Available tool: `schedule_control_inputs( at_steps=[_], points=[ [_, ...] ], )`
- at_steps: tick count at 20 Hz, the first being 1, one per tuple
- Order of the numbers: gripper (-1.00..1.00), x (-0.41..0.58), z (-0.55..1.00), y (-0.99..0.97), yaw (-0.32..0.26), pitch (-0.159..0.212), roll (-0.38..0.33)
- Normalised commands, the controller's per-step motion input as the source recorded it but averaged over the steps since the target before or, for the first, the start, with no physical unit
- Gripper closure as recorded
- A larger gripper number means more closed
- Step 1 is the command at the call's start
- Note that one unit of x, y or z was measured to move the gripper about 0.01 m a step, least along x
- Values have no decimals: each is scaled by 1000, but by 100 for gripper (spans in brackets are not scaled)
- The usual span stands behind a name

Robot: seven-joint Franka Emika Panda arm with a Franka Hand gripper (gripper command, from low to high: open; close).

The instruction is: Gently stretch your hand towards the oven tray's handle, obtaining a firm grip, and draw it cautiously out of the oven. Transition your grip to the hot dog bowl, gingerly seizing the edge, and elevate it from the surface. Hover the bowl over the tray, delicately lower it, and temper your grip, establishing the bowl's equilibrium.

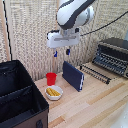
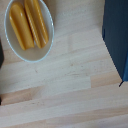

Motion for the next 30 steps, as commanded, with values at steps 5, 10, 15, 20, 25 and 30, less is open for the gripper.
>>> schedule_control_inputs(
  at_steps=[5, 10, 15, 20, 25, 30],
  points=[
    [-100, -10, 0, -234, 196, -71, -213],
    [-100, -20, 0, -215, 197, -72, -227],
    [-100, -30, 47, -184, 185, -31, -259],
    [-100, -4, 137, -158, 124, 12, -296],
    [-100, 0, 127, -164, 77, 31, -322],
    [-100, 6, 69, -207, 9, 34, -327]
  ],
)
